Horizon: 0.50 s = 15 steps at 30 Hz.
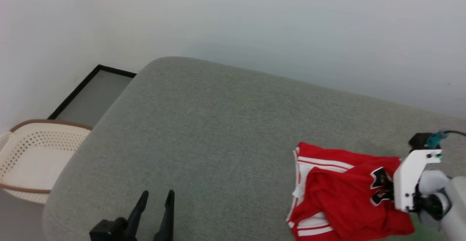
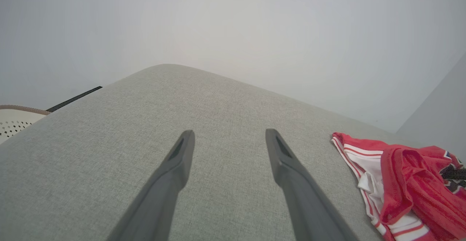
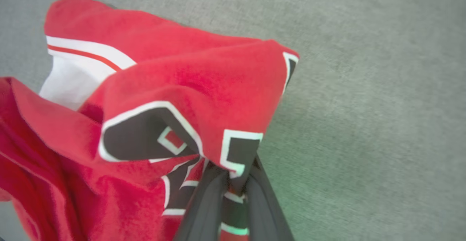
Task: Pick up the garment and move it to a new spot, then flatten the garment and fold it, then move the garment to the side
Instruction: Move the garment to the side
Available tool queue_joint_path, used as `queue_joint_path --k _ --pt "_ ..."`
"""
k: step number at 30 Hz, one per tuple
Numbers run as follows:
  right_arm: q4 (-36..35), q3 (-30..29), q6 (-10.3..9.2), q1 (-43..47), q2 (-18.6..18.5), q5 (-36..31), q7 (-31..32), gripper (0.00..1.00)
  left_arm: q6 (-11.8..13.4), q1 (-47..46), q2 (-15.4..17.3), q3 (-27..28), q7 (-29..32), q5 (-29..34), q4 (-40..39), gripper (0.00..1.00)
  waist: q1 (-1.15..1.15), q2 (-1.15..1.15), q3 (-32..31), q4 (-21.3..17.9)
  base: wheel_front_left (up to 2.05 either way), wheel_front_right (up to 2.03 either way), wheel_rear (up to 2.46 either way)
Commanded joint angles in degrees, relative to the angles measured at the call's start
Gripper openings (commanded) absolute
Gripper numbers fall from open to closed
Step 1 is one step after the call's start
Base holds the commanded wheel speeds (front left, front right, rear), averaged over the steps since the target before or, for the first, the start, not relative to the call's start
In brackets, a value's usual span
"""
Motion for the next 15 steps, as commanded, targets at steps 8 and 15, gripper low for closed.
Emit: queue_joint_path --k 8,15 --pt "0.4 0.39 -0.11 -3.67 -5.07 0.99 -1.07 0.0 -0.02 -2.19 0.94 -0.58 -0.08 -0.2 -0.65 1.0 0.0 0.0 2.1 -3.6 0.0 0.0 0.0" --pt "-0.56 2.61 -0.11 -7.75 -12.37 1.35 -2.35 0.0 0.01 -4.31 1.42 -1.4 -0.32 -0.21 -1.09 1.0 0.0 0.0 4.98 -6.64 0.0 0.0 0.0"
